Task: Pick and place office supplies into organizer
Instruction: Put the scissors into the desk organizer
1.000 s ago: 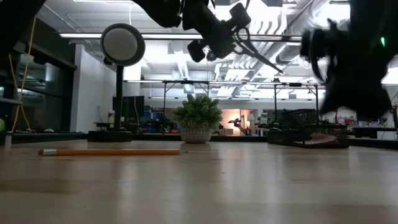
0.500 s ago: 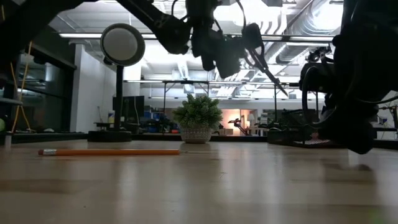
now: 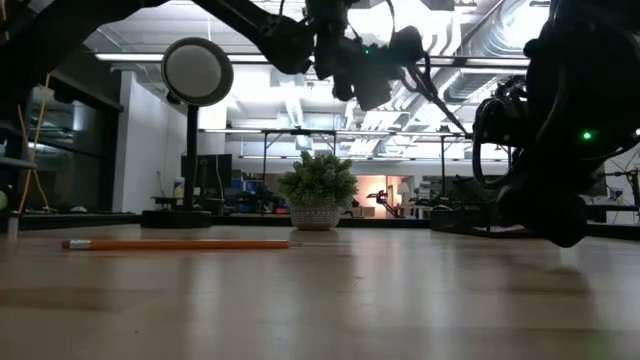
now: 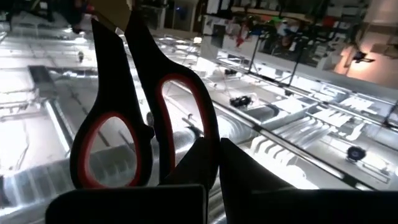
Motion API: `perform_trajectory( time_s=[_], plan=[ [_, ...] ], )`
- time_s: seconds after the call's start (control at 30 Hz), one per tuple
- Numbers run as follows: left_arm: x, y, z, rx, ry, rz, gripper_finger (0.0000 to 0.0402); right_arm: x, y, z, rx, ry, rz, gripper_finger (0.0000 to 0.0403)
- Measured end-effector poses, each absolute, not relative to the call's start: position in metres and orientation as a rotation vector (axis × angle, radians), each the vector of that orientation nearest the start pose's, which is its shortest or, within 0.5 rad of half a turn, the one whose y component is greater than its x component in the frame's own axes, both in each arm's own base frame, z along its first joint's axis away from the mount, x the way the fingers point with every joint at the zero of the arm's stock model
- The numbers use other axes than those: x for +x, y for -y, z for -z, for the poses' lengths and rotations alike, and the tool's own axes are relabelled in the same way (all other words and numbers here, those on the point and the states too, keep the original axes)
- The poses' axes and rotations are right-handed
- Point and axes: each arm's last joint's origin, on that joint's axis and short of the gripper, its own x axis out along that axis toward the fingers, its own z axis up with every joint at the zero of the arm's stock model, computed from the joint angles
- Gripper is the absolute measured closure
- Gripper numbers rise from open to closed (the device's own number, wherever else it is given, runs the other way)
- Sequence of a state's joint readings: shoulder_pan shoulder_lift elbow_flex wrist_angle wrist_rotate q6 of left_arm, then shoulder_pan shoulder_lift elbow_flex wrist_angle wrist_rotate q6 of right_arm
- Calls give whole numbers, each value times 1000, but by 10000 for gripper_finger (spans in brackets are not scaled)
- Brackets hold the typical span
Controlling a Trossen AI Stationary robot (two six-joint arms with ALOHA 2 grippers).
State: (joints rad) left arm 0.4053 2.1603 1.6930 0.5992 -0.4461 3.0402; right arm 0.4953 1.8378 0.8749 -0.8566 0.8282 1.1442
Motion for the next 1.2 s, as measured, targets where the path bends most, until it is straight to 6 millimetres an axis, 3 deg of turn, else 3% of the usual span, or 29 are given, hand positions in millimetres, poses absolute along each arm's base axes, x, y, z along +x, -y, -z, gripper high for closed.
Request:
perform_trajectory(
  time_s=[0.2, 0.57, 0.9, 1.2],
  plan=[
    [463, -212, -286, -2961, 1285, 213, 401, 242, -106, -106, -161, -968, 894, 401],
    [472, -214, -268, -2976, 1215, 146, 401, 246, -108, -106, -161, -938, 863, 402],
    [501, -225, -268, -2997, 1157, 195, 401, 249, -109, -106, -164, -911, 850, 401],
    [513, -229, -250, -3042, 1088, 16, 401, 251, -112, -106, -141, -900, 838, 402]
  ],
)
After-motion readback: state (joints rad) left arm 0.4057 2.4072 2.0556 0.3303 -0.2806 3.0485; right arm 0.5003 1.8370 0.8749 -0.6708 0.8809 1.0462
